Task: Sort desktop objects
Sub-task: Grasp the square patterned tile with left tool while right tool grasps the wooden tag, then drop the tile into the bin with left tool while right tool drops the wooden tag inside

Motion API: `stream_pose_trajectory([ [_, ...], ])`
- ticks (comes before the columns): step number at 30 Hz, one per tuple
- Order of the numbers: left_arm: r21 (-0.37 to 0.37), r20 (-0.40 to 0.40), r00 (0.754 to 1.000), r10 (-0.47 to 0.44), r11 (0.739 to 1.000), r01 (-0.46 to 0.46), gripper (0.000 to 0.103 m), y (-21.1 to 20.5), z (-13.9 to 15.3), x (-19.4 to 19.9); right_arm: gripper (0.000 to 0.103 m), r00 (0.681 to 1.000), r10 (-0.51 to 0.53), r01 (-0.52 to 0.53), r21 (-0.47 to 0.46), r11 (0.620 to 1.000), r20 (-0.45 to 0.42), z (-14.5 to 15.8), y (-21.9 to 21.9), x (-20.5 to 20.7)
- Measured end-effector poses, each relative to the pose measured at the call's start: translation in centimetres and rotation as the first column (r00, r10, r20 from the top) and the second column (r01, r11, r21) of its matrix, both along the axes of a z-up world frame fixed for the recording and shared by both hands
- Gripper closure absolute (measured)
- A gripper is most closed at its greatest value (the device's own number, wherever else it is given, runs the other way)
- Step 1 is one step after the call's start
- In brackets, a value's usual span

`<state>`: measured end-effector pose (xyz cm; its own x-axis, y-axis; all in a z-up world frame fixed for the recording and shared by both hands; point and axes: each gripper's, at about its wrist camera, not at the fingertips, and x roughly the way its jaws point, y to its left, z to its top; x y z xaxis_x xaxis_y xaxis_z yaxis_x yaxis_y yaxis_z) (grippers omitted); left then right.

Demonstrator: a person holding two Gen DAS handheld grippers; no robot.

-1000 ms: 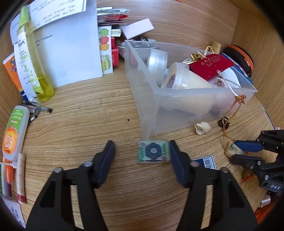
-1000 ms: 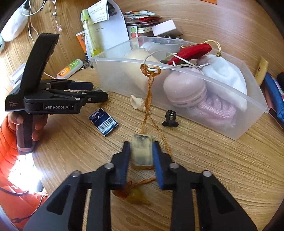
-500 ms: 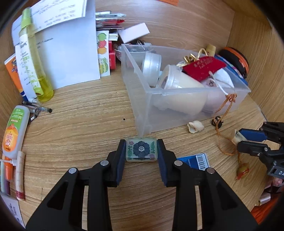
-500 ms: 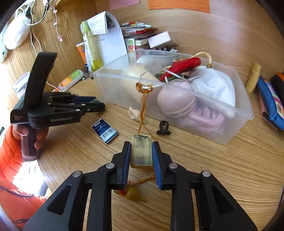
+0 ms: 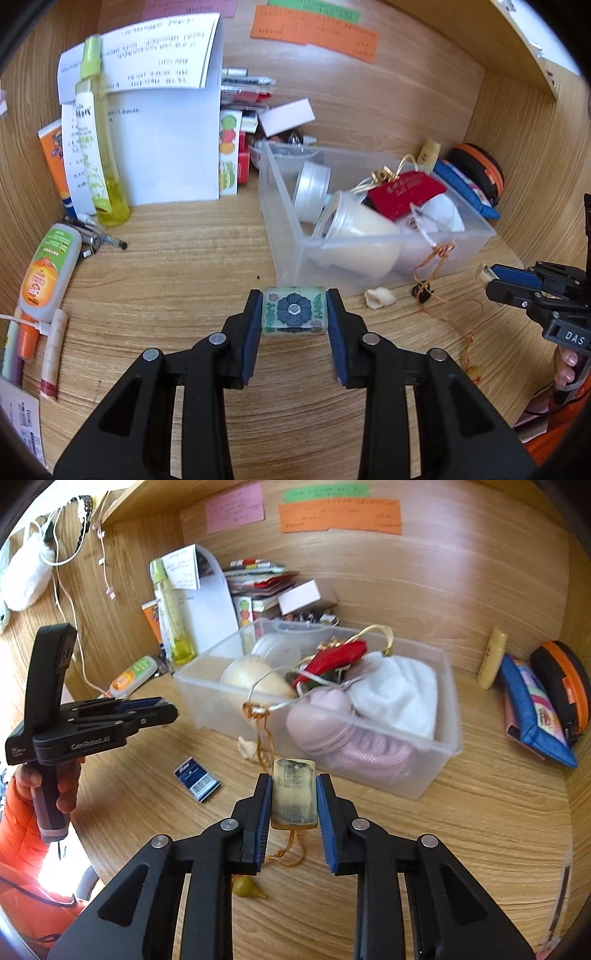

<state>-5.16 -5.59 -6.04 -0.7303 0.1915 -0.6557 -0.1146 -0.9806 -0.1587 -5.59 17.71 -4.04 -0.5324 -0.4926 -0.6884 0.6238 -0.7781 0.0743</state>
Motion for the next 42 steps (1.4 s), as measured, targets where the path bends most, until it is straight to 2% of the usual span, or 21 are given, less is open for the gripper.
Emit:
stream_pose_trajectory([
  [21, 0.05, -0.135, 0.991, -0.016, 0.998, 0.023, 0.07, 0.8, 4.0, -0.5, 0.081, 0.992, -0.098, 0.093, -0.068, 0.993, -0.079, 2.7, 3.1, -1.9],
  [29, 0.055, -0.119, 0.992, -0.031, 0.998, 0.038, 0.07, 1.4, 3.5, -2.2, 0.081, 0.989, -0.114, 0.106, -0.082, 0.991, -0.093, 3.4, 3.1, -3.6],
  [42, 0.054, -0.069, 0.996, -0.049, 0.997, 0.053, 0.07, 2.2, 1.9, -4.2, 0.081, 0.991, -0.13, 0.127, -0.082, 0.988, -0.023, 1.5, 2.5, -7.1],
])
